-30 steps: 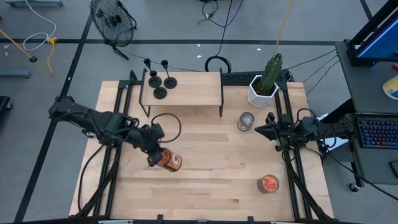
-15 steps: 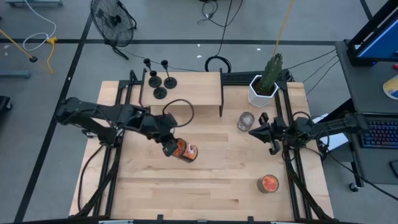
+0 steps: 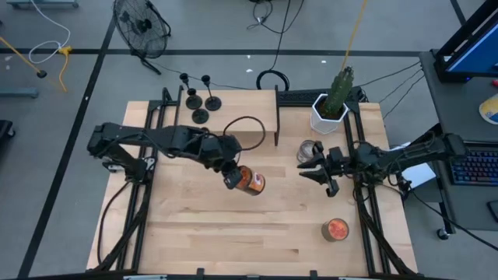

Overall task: Pick & Place candle stick holders
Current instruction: Put the left orange scented candle on the shelf

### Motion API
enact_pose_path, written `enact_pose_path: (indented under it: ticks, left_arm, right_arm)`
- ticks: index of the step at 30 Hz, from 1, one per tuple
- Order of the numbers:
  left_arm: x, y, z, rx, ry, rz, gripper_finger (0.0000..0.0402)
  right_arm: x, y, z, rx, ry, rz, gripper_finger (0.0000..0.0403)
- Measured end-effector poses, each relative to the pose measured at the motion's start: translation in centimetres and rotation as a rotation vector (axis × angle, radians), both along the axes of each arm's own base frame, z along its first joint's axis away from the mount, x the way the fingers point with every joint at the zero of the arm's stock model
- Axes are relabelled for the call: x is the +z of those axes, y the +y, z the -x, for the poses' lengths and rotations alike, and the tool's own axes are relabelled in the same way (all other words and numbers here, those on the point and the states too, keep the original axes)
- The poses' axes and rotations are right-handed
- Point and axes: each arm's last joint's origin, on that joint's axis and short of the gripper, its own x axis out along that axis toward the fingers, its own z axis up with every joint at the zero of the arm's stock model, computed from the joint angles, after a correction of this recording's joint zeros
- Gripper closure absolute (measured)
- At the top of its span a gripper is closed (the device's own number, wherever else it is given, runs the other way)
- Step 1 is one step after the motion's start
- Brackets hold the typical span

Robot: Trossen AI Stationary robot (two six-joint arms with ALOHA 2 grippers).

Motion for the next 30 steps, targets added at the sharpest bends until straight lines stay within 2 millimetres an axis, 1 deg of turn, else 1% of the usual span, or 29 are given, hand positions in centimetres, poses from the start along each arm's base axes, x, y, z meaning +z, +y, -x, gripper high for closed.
enact_pose_path:
  ticks: [6, 10, 14, 20, 27, 30]
  left_arm:
    - [0.2, -0.1, -1.2, -0.025, -0.009, -0.029, 0.0401]
    - [0.3, 0.0, -1.2, -0.013, -0.015, -0.052, 0.0401]
    - [0.4, 0.1, -1.2, 0.01, -0.016, -0.08, 0.0401]
    - [0.4, 0.1, -1.2, 0.016, -0.018, -0.088, 0.0401]
    - [0.4, 0.1, -1.2, 0.019, -0.021, -0.099, 0.0401]
    - [0.4, 0.1, -1.2, 0.022, -0.02, -0.104, 0.0401]
  right_arm:
    - [1.7, 0.4, -2.2, 0.023, 0.134, 0.053, 0.0253]
    - [2.5, 0.6, -3.5, 0.022, 0.216, 0.105, 0.0224]
    - [3.2, 0.9, -4.7, 0.046, 0.223, 0.128, 0.0192]
    - [3.7, 1.2, -6.6, 0.048, 0.244, 0.151, 0.0149]
    - [4.4, 1.6, -8.9, 0.047, 0.241, 0.24, 0.0118]
    - [4.7, 1.7, -9.6, 0.049, 0.27, 0.264, 0.0109]
